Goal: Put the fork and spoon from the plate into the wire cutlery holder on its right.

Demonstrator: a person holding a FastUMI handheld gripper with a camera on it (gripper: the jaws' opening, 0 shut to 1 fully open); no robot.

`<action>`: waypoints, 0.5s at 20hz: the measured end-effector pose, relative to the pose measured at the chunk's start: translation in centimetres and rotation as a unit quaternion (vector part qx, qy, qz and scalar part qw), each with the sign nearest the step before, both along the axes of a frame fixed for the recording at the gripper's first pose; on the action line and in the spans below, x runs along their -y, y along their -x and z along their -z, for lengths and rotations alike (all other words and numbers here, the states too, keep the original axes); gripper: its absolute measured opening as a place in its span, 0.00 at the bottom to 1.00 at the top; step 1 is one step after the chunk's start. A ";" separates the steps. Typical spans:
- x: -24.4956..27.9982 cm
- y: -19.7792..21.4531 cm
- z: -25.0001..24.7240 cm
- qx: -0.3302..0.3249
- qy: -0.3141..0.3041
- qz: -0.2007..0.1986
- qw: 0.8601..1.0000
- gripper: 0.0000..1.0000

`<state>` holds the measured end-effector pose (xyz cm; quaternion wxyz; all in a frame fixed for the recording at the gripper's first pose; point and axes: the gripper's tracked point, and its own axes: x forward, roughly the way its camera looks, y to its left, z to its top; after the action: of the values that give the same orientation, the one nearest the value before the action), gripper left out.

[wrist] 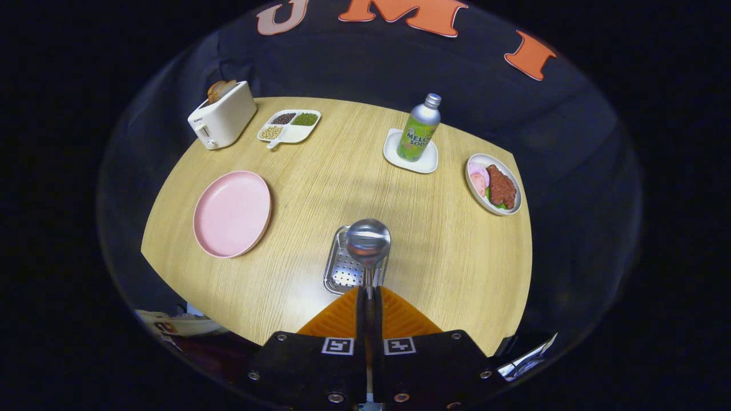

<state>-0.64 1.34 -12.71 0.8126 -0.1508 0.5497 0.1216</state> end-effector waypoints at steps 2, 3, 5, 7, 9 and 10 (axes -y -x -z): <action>-0.2 0.5 0.8 -0.027 -0.006 -0.002 1.000 0.05; -0.2 0.7 1.3 -0.035 -0.004 -0.004 0.999 0.05; -0.3 0.9 2.0 -0.054 0.001 -0.008 0.999 0.05; -0.6 1.1 2.5 -0.073 0.003 -0.009 0.997 0.05; -0.8 0.9 3.0 -0.083 0.010 -0.012 0.996 0.05; -0.9 1.0 3.3 -0.091 0.010 -0.012 0.996 0.05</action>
<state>-1.62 2.28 -15.96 0.7560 -0.1540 0.6208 0.1392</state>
